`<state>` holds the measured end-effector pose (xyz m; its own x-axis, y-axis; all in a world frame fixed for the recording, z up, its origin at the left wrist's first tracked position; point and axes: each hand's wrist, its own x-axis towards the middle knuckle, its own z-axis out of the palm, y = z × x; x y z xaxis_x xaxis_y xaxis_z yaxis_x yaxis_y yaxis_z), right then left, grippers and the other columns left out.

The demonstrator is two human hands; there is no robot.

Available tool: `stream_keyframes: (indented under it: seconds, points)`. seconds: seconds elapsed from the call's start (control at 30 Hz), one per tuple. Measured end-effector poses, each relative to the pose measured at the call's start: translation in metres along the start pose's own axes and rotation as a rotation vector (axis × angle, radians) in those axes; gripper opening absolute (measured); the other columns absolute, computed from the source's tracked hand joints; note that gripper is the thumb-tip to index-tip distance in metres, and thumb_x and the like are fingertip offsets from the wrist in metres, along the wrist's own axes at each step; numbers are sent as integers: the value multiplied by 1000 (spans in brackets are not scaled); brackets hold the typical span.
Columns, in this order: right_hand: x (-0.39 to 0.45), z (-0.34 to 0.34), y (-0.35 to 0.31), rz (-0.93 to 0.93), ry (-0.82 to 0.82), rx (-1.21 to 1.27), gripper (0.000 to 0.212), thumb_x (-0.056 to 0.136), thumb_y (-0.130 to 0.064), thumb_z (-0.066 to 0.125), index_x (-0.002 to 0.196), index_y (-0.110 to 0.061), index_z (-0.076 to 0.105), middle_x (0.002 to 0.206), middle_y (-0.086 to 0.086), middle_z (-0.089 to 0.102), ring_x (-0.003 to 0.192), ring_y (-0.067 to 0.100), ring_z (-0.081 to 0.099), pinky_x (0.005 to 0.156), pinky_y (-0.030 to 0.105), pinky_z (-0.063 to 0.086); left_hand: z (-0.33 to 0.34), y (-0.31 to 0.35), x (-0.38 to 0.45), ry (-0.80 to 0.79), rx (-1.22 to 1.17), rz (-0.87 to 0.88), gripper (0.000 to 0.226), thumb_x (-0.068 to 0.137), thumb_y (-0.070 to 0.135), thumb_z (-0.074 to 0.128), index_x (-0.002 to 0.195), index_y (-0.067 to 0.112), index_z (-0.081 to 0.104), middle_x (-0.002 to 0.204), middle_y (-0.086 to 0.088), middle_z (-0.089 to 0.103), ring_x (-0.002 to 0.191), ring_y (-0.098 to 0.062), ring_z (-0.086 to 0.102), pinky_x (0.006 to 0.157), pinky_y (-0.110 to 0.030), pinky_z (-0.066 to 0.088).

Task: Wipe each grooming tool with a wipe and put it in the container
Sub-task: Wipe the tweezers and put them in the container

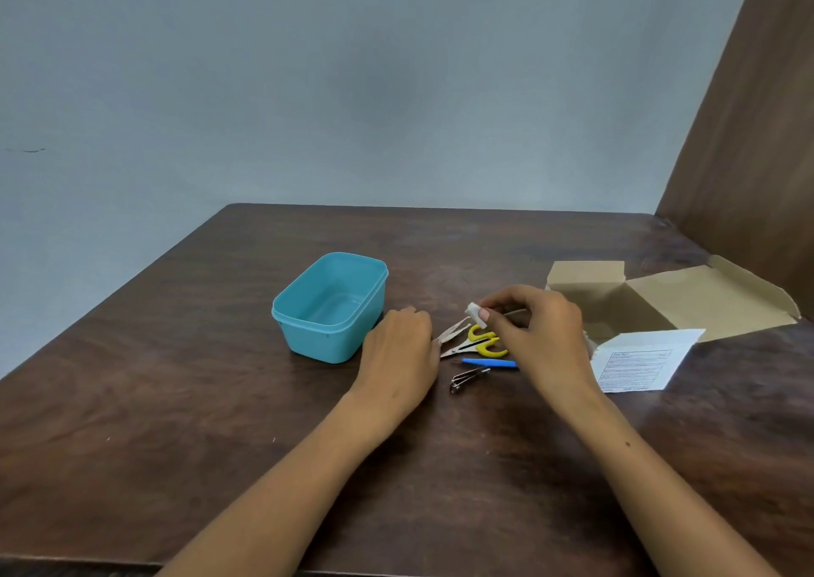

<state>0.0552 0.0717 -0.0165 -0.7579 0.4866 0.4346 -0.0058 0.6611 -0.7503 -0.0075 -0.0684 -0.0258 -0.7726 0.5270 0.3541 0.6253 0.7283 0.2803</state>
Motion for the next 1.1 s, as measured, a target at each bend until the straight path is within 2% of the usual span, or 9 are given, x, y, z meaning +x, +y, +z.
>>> stream_keyframes:
  seconds: [0.13,0.23,0.3,0.37,0.43,0.6,0.73,0.9,1.1]
  points:
    - [0,-2,-2,-3,20,58,6,80,-15,74,79,-20,71,69,-12,67,69,2,67,66,23,57,1,-5,1,40,-96,-48,18,94,25,52,90,9,60,92,-5,63,84,-21,57,72,-37,49]
    - [1,-2,-2,-6,39,92,14,80,-8,72,76,-21,69,70,-17,66,70,-3,66,63,14,54,-1,-8,4,10,-451,-164,15,92,21,58,85,10,65,75,-3,66,61,-13,62,60,-31,54]
    - [1,-2,-3,-5,32,93,14,81,-7,70,78,-21,70,71,-17,66,69,-3,66,65,14,54,-5,-6,4,-85,-765,-289,15,92,17,58,86,7,67,68,-3,64,49,-8,58,50,-23,52]
    - [1,-1,-4,-10,28,82,11,82,-9,69,81,-19,72,70,-17,65,66,-5,64,66,11,53,-10,-2,3,-178,-1032,-409,16,93,13,57,86,3,67,68,-5,63,53,-9,59,50,-22,53]
    - [0,-1,-5,-24,43,78,6,80,-12,71,82,-16,74,71,-14,66,65,-8,63,64,5,49,-13,0,2,-223,-1164,-466,15,92,11,57,84,3,68,67,-6,64,55,-10,61,50,-21,54]
    - [-2,-4,-6,-41,38,73,17,69,-15,83,83,-18,73,74,-14,67,69,-5,66,66,7,51,-17,2,-1,-238,-1297,-465,10,88,4,61,92,2,70,68,-5,70,58,-8,66,55,-19,55]
    - [-1,-4,-6,-40,58,88,14,72,-14,80,77,-23,71,70,-20,65,72,-9,65,65,7,51,-20,1,-2,-222,-1329,-463,13,86,1,62,97,3,69,73,-7,73,65,-11,70,59,-19,57]
    - [0,-4,-6,22,79,97,7,75,-16,76,73,-21,72,68,-11,68,66,-2,66,63,12,52,-23,2,-4,-234,-1322,-466,17,83,-1,65,99,3,69,84,-12,74,73,-16,73,64,-22,59]
    - [0,-3,-8,58,111,130,17,77,-14,71,65,-24,64,67,-12,66,64,3,64,62,20,52,-25,4,-5,-246,-1285,-447,17,82,0,67,98,4,69,84,-13,74,71,-16,72,63,-22,59]
